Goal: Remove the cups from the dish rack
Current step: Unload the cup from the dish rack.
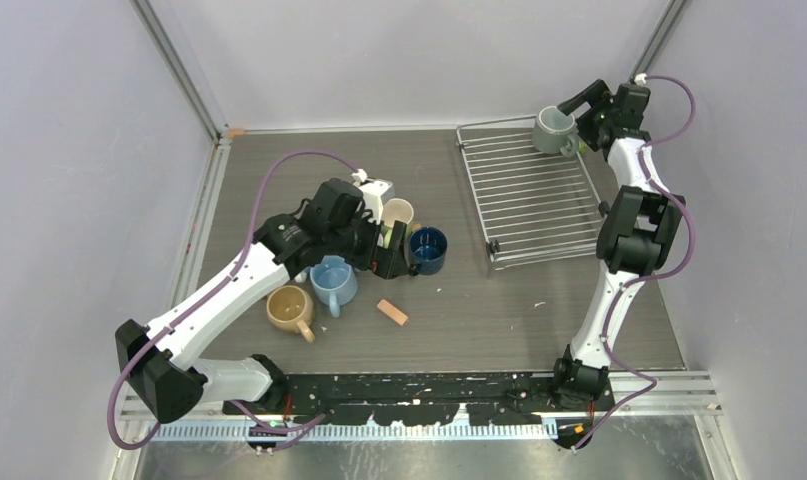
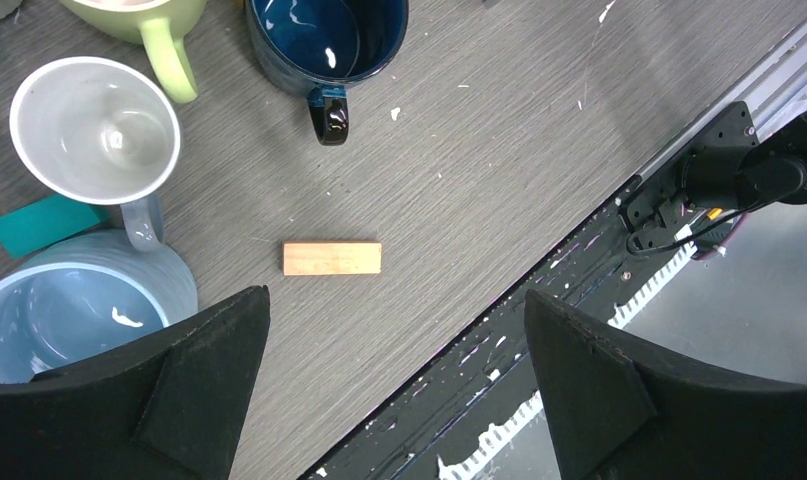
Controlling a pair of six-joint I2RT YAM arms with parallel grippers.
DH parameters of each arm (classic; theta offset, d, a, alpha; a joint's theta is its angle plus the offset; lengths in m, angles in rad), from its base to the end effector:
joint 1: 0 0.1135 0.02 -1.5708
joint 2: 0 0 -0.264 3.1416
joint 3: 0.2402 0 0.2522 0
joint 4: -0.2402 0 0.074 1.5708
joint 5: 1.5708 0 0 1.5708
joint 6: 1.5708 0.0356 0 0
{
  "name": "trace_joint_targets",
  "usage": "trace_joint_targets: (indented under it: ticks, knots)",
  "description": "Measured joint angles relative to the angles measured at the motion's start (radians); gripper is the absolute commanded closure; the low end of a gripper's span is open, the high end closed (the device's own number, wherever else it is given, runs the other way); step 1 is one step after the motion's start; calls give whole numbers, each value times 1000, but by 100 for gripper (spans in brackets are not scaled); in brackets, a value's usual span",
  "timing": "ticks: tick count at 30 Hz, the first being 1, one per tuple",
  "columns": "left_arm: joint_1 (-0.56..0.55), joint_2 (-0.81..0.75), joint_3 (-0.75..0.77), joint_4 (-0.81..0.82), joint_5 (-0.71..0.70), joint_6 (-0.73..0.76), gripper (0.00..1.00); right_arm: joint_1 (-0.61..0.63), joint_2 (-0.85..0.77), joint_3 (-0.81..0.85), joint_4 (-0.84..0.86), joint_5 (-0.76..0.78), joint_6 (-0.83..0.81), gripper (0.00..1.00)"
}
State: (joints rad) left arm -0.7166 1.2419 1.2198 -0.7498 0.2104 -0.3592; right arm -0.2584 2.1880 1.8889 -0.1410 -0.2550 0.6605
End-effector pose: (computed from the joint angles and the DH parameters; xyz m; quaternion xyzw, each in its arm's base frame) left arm 0.1904 -0.1757 0.3420 0.2030 0.8943 -0.2812 0.2826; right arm 0.5076 -0.1249 0.2677 0.3104 0.7809 0.2113 0.4992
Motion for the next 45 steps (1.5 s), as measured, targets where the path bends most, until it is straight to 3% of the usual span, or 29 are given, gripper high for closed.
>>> trace_joint_targets:
  ticks: [26, 40, 45]
  knots:
    - [12, 0, -13, 7, 17, -3, 0, 76, 6, -16, -22, 8, -33, 0]
    - [12, 0, -13, 19, 37, -8, 0, 155, 2, -23, -198, 148, -154, 0]
    - [12, 0, -13, 20, 38, -8, 0, 164, 2, -23, -248, 205, -237, 11]
